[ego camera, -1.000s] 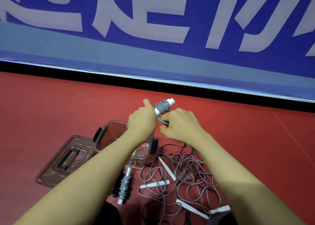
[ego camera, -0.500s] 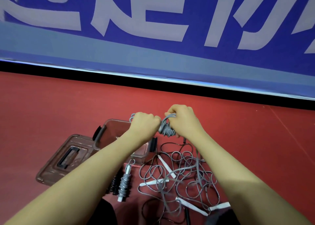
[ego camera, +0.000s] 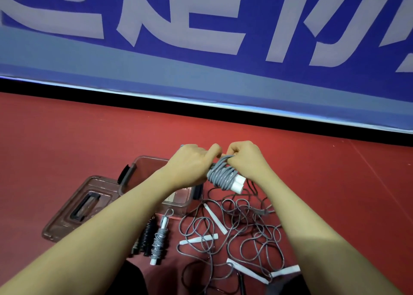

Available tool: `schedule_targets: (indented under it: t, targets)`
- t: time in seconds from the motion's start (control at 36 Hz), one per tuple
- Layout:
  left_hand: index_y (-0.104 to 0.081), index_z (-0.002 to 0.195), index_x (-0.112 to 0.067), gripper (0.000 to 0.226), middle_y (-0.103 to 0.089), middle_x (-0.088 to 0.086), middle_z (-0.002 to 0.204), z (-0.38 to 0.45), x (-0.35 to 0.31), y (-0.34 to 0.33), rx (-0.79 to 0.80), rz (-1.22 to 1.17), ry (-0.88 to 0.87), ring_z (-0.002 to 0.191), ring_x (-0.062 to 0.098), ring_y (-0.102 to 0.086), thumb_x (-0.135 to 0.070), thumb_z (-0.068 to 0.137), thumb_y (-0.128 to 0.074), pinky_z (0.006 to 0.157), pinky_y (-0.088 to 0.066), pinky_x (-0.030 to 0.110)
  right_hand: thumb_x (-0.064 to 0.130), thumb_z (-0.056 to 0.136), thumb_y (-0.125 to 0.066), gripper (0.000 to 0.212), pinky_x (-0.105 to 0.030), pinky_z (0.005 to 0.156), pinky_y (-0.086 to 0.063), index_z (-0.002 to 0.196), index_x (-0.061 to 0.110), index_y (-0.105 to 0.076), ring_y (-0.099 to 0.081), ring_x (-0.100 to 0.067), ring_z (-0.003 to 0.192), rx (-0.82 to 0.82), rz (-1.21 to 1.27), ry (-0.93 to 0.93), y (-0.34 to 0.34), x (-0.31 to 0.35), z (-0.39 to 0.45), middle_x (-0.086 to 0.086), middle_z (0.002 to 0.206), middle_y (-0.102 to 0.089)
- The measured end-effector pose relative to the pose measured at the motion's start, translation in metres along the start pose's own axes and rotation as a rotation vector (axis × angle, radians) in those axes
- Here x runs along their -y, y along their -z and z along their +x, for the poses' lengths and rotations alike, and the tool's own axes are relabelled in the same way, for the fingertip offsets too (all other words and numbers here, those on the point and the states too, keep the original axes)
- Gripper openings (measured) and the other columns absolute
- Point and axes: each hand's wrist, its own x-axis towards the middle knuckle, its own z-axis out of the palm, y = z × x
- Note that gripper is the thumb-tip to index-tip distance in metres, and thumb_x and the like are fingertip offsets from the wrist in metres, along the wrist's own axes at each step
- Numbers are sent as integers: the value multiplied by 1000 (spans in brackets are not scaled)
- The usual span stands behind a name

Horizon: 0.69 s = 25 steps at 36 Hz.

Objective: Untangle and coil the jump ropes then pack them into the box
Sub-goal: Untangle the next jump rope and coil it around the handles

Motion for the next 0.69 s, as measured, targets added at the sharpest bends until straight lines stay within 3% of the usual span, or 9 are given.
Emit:
schedule_targets:
  t: [0.14,0.22,0.31,0.39,0.53,0.61,0.69]
  targets:
    - [-31,102,-12,55,-64,6,60,3,-9,12,-71,-197,136,41,29,-55,-13,59,-66,44,-33,21,17,87,-53,29,-32,63,-37,64,18,-35,-45,-27,70,-24,-269,112,3,0,-1,1,61,-44]
    - [-26,106,-18,56,-64,8,68,9,-18,16,-121,-411,349,55,38,-59,-1,72,-67,48,-40,31,9,86,-51,12,-37,70,-43,81,20,-49,-53,-33,76,-98,-263,171,3,5,-7,-9,77,-57]
    - [-28,103,-18,44,-54,-1,60,20,-25,21,-210,-595,594,60,40,-57,-1,79,-61,53,-40,38,18,92,-50,18,-36,67,-36,107,10,-57,-59,-42,93,-183,-298,200,2,10,-7,-16,97,-66]
    - [-27,101,-19,35,-55,2,66,27,-24,20,-286,-635,799,64,37,-56,-8,84,-56,54,-36,36,25,94,-51,16,-34,63,-33,104,13,-53,-60,-37,91,-227,-266,300,-4,9,-6,-7,93,-66]
    - [-27,101,-17,29,-61,12,82,28,-20,18,-230,-613,956,75,38,-58,-7,85,-49,67,-46,43,14,93,-46,19,-40,67,-40,109,11,-55,-58,-40,91,-256,-368,406,-14,2,-3,-10,102,-61]
    - [-26,100,-15,28,-60,12,82,26,-16,14,-193,-565,992,76,39,-58,-4,84,-46,65,-42,41,9,92,-46,21,-40,63,-39,109,10,-58,-59,-40,82,-262,-443,440,-15,4,-4,-12,97,-57]
    - [-25,101,-12,27,-58,12,82,24,-12,13,-138,-529,1023,76,39,-57,-3,84,-45,61,-38,37,-3,77,-61,23,-34,45,-34,98,7,-66,-56,-39,52,-264,-465,487,-14,11,-7,-13,79,-56]
